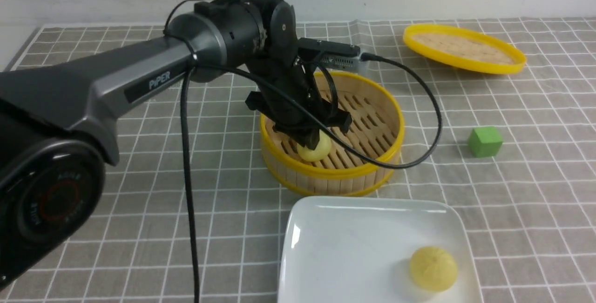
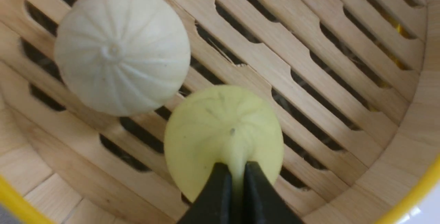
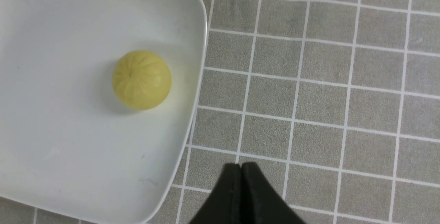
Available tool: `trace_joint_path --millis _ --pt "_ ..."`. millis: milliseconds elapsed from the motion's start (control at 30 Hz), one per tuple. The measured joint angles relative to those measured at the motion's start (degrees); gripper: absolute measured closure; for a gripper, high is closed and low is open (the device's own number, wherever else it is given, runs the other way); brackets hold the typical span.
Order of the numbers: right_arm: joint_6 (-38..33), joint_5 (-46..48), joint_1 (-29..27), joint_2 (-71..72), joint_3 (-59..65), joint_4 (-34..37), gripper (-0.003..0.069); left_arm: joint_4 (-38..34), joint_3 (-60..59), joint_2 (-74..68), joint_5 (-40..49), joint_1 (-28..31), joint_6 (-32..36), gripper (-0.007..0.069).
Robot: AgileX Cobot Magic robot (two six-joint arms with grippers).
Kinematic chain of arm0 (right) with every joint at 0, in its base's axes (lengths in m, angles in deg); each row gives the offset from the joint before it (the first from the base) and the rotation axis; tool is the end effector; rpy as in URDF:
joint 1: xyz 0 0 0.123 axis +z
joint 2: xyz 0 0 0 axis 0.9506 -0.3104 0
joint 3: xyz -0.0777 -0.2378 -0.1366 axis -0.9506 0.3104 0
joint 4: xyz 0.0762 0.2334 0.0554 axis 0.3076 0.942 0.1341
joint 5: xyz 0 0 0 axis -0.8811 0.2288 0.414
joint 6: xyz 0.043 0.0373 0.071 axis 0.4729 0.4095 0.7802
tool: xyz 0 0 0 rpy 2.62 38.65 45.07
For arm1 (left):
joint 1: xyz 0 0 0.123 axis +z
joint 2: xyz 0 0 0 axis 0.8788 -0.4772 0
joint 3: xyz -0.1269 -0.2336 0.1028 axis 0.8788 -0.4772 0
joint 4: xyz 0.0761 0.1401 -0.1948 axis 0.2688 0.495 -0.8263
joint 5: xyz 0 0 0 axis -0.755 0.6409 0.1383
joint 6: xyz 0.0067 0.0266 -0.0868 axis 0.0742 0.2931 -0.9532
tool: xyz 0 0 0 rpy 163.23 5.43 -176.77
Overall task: Put the steamed buns into the plate on the grey tablecloth.
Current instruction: 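Reach into the bamboo steamer and grasp a bun with the left gripper, then carry the bun from the bamboo steamer to the plate with the left gripper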
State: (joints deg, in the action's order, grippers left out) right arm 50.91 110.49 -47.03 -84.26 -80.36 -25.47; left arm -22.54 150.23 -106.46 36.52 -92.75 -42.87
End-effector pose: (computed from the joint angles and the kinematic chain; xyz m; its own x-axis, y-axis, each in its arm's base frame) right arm 0.1260 0.0574 0.3212 -0.8248 -0.1469 -0.5460 -0.2440 0.9636 0.1095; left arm 0.3883 -0.2481 0.2359 -0.8103 0.4266 -0.4019 0.5116 0.8494 -0.1299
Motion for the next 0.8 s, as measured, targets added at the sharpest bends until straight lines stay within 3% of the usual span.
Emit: trace_joint_path --millis 333,467,600,800 --pt "0.00 -0.44 0.00 0.00 0.00 0.00 0.0652 -2.86 -0.25 18.60 14.93 -0.40 -1.67 0.0606" --pt "0.00 -0.44 0.00 0.00 0.00 0.05 0.0647 -5.02 -7.57 21.82 16.33 -4.76 -2.01 0.0603" --pt "0.07 -0.57 0.00 0.00 0.00 0.05 0.0642 -5.13 -15.31 20.24 14.55 -9.58 -3.30 0.0599" --pt "0.14 -0.83 0.00 0.00 0.00 0.05 0.0640 -3.27 -24.72 15.78 0.32 -15.65 -12.83 0.0508"
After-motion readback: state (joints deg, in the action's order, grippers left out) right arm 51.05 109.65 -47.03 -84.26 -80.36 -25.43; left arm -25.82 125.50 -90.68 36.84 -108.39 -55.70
